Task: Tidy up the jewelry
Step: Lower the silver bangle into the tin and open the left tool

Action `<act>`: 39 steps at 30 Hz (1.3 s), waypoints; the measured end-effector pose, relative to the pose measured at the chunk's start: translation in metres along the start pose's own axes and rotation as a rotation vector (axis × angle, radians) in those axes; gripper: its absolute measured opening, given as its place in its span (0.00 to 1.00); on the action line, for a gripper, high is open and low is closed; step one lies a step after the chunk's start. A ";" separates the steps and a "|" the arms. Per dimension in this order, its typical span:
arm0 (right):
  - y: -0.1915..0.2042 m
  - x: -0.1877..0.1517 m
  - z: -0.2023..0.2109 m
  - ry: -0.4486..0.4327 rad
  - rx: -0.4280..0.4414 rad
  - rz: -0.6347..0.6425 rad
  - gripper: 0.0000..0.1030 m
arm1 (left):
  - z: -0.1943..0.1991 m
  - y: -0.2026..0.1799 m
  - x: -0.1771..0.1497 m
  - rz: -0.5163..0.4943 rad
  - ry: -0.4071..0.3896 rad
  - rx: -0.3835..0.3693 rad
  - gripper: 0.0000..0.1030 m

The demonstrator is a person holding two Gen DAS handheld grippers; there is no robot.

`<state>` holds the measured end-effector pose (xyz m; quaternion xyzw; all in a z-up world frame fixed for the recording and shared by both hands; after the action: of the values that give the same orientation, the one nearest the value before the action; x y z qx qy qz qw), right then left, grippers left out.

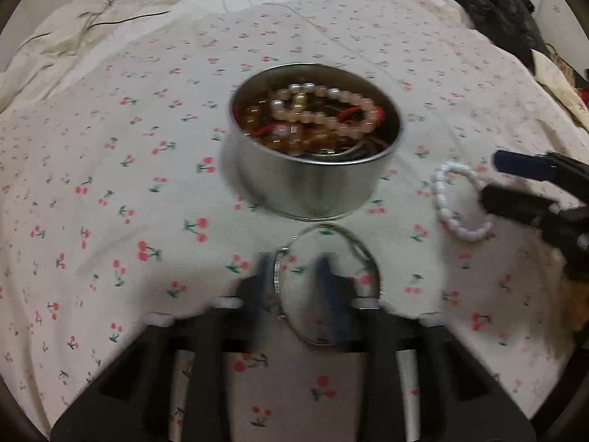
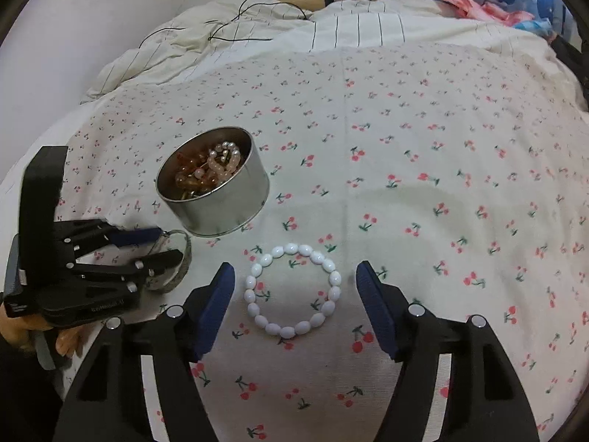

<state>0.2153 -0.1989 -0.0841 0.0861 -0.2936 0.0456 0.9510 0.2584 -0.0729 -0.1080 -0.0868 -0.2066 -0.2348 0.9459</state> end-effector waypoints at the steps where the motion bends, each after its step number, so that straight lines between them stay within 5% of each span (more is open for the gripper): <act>1: 0.003 -0.001 -0.003 0.005 -0.008 0.020 0.79 | 0.001 -0.003 0.000 -0.016 -0.002 -0.004 0.03; 6: 0.013 -0.018 -0.028 0.092 -0.114 0.182 0.79 | 0.026 -0.014 0.006 -0.027 -0.045 -0.041 0.02; 7: 0.015 -0.019 -0.029 0.095 -0.106 0.194 0.69 | 0.034 -0.017 0.010 -0.028 -0.062 -0.050 0.02; 10: 0.011 -0.017 -0.025 0.097 -0.062 0.151 0.15 | 0.064 -0.016 0.022 -0.014 -0.120 -0.101 0.02; 17: 0.010 -0.003 0.000 0.008 0.038 0.061 0.14 | 0.088 -0.012 0.050 0.041 -0.181 -0.141 0.02; 20: 0.006 0.005 0.014 -0.046 0.062 0.033 0.08 | 0.080 -0.012 0.062 0.050 -0.180 -0.127 0.02; 39: 0.009 0.028 0.053 -0.196 0.151 -0.033 0.08 | 0.031 0.007 0.091 0.122 -0.139 -0.077 0.02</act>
<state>0.2084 -0.1991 -0.0241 0.1663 -0.3792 0.0435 0.9092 0.3243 -0.0958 -0.0417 -0.1514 -0.2570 -0.1781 0.9377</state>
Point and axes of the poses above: each gripper's, at about its wrist camera, not at the fingertips, and z roughly against the way its jaws point, y to its left, x to its top, the point moved 10 cm from there along -z, roughly the way its jaws point, and after that the axes turned 7 degrees about z, right-handed, at the moved point
